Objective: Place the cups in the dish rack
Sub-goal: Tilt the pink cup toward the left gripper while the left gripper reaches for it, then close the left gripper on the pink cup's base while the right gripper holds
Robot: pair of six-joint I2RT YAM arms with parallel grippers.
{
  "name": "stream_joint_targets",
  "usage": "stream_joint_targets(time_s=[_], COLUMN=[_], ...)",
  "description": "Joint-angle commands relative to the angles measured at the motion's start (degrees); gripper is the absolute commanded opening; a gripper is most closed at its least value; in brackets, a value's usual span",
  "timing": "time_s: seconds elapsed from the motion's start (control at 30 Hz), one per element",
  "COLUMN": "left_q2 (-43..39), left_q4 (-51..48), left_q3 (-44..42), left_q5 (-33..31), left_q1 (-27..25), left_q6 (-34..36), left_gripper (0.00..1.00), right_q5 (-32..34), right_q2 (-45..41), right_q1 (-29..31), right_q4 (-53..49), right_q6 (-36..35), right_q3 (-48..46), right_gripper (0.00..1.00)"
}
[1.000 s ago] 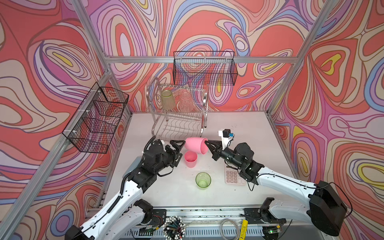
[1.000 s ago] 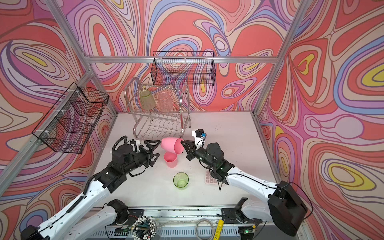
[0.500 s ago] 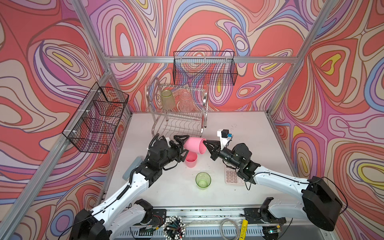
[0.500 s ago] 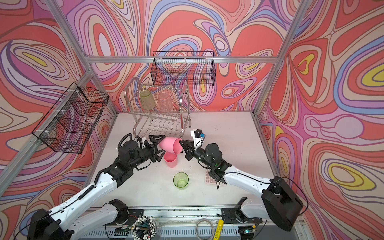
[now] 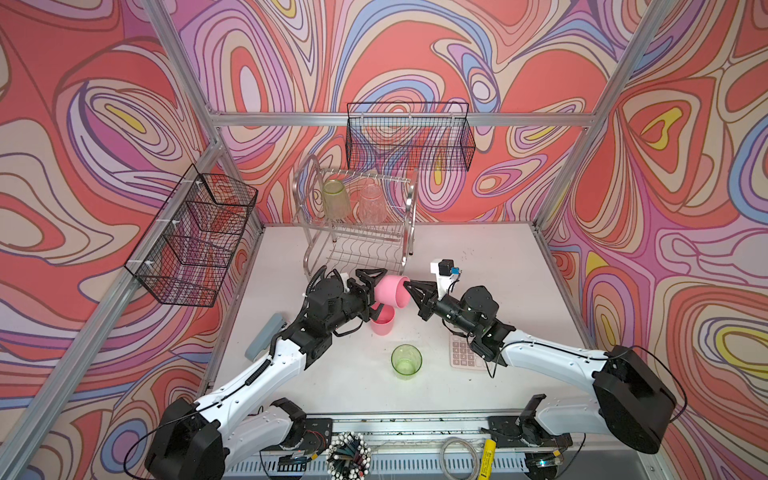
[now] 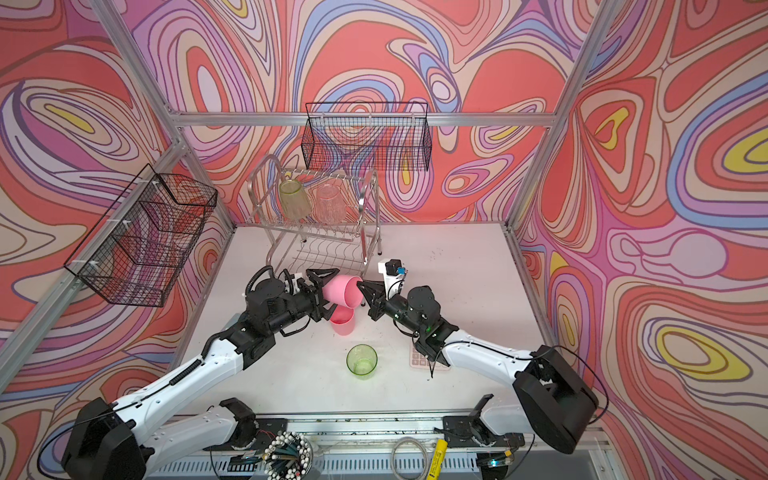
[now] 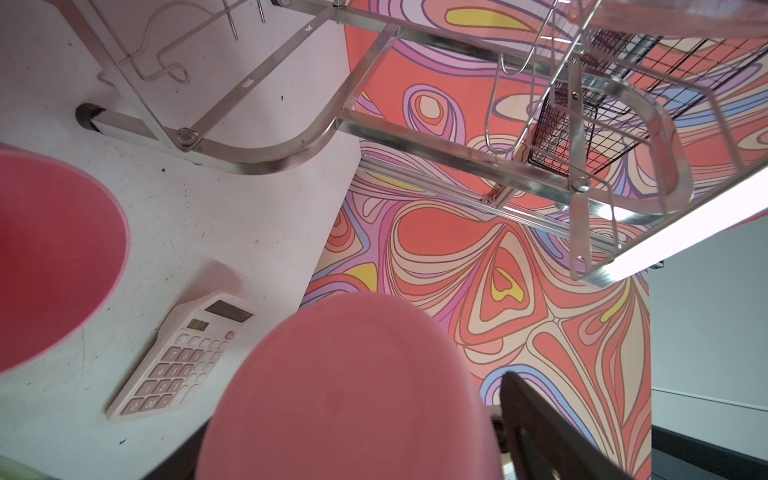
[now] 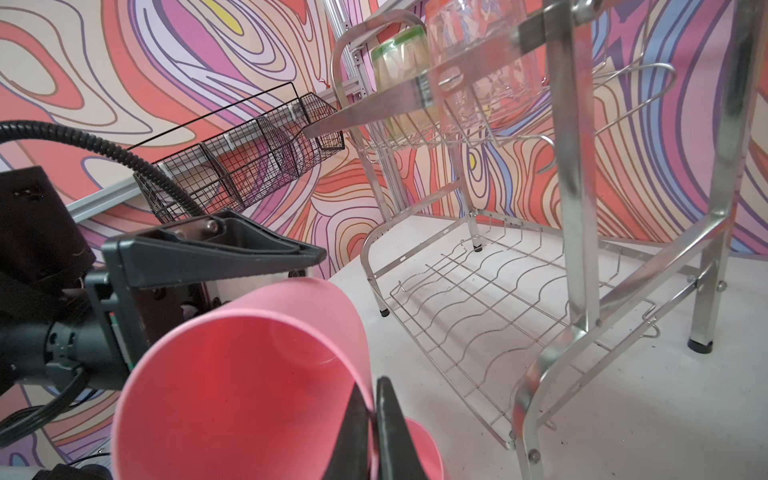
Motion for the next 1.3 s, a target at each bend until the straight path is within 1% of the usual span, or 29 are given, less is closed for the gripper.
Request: stream_joint_targets(time_s=[0.0, 0.57, 0.67, 0.8, 0.87, 1.1, 1.27], left_q2=[0.12, 1.32, 1.74, 1.75, 1.84, 2.63, 3.15], left_q4=[3.37, 4.85, 5.15, 5.02, 5.02, 5.57, 6.00], left_q3=[1.82, 0.76, 0.85, 0.94, 0.86, 1.20, 0.85], left_q5=[-0.10, -2.14, -2.44, -2.84, -3.16, -3.18, -3.64], left_q1=[-0.77, -1.26, -1.26, -1.26, -1.26, -1.34, -1.34], left_q6=[-1.44, -2.95, -3.65, -4.10, -4.33, -4.72, -4.51], left_gripper=[0.87, 0.85, 0.86, 0.91, 0.91, 0.88, 0.82], right_q5=[0.11, 0.84, 0.94, 0.88, 0.79, 0.83, 0.86], right_q2=[1.49, 4.90, 5.25, 5.78, 6.15, 6.39, 6.30], right_q1=[0.21, 0.19, 0.21, 0.18, 0.20, 0.20, 0.17], right_q4=[0.96, 3.98, 4.26, 4.84, 4.86, 4.62, 4.35], right_q6=[-1.03, -2.36, -3.05, -3.55, -3.66, -4.09, -4.35], right_q3=[1.13, 1.25, 1.26, 1.42, 1.52, 1.69, 1.84], right_gripper=[0.00, 0.00, 0.00, 0.00, 0.00, 0.00, 0.00])
